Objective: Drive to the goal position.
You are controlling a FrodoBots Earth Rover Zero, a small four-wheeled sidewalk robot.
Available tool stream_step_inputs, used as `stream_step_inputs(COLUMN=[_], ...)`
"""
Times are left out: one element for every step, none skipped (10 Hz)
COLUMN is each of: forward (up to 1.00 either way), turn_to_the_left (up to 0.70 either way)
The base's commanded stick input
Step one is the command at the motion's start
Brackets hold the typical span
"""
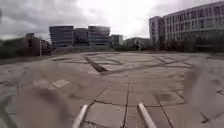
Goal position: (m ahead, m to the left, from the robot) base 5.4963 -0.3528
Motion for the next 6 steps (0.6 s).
stream_step_inputs(forward=[1.0,1.0,1.0,1.0,1.0,1.0], turn_to_the_left=[0.15,0.01,0.0,0.0,0.0,0.0])
